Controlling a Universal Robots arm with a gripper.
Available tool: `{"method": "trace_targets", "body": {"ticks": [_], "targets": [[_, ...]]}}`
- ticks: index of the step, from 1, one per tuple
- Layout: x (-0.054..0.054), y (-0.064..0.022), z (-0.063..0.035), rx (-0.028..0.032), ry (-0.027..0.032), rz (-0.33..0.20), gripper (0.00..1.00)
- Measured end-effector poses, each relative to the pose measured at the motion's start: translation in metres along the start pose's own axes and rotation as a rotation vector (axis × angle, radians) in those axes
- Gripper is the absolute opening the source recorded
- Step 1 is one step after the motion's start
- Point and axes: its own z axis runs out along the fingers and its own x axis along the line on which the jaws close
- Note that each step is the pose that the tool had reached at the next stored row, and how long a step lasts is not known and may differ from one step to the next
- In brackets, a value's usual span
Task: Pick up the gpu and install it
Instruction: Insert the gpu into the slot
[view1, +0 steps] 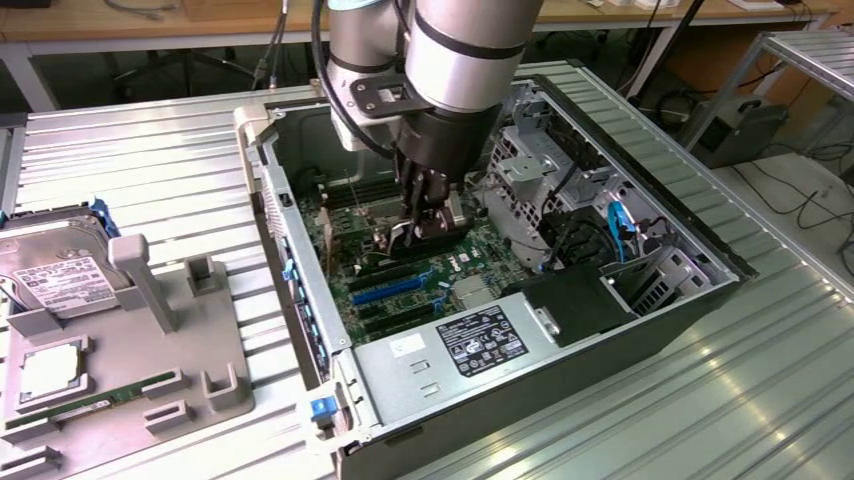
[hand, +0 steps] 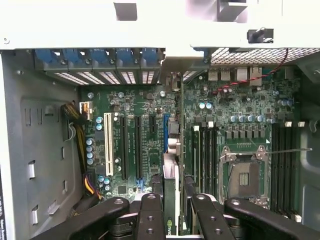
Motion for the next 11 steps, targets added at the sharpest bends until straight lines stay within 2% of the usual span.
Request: {"method": "trace_targets", "body": {"ticks": [11], "targets": [[0.002, 0.0000, 0.0206, -0.0005, 0.0001, -0.006, 0.26]]}}
